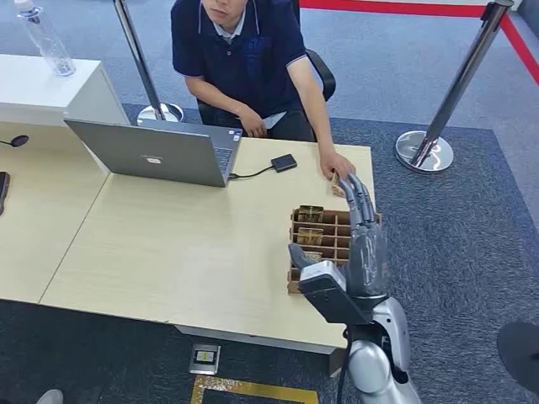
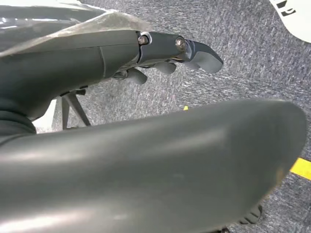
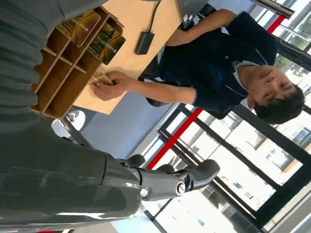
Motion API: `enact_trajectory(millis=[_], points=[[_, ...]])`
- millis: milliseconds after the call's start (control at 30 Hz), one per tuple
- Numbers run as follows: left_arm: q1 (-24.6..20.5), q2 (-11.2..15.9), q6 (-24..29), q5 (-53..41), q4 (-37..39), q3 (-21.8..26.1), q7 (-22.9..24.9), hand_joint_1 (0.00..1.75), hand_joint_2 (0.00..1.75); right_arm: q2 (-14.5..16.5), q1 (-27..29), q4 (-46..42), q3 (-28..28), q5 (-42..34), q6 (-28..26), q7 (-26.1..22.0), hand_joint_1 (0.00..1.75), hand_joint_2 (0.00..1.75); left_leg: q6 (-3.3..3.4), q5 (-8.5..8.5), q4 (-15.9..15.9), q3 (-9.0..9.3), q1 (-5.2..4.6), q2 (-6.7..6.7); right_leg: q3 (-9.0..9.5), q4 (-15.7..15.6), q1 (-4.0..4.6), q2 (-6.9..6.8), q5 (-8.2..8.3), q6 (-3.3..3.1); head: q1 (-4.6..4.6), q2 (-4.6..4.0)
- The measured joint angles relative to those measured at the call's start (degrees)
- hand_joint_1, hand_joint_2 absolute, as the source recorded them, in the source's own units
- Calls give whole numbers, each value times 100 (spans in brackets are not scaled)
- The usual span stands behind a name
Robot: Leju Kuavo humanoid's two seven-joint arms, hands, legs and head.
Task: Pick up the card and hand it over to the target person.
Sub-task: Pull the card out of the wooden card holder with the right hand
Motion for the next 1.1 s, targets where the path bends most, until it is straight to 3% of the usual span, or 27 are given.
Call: enact_trajectory(millis=[333, 767, 800, 900, 933, 1100], points=[[7, 32, -1, -28, -7, -28, -79, 0, 0, 53, -393, 996, -121, 612, 170, 440, 0, 175, 0, 3, -2, -1, 0, 7, -3, -2, 0, 5, 4, -1, 0, 0], [22, 5, -4, -51, -6, -39, -27, 0, 0, 157, -393, 1424, -501, 317, 93, 566, 4, 175, 0, -1, 1, -3, -1, -1, -2, 1, -1, 0, -1, 0, 0, 0], [21, 5, -3, -51, -7, -39, -29, 0, 0, 156, -378, 1415, -518, 299, 81, 562, 23, 175, 0, -1, 1, -3, -1, -1, -3, 1, -1, 0, -1, 0, 0, 0], [21, 9, -2, -58, -7, -45, -31, 0, 0, 149, -328, 1372, -559, 268, 72, 559, 114, 175, 1, 0, 1, -6, -1, -1, -5, 1, -1, -2, 0, 0, 0, 0], [20, 11, -2, -63, -7, -50, -30, 0, 0, 147, -312, 1362, -573, 261, 74, 563, 127, 175, 0, 1, 1, -7, -1, -2, -6, 2, -1, -3, 0, 0, 0, 0], [17, 19, -10, -86, -7, -76, -25, 0, 0, 139, -261, 1369, -633, 238, 88, 585, 119, 175, 0, 1, 2, -8, -1, -5, -8, 2, -1, -6, -1, 0, 0, 0]])
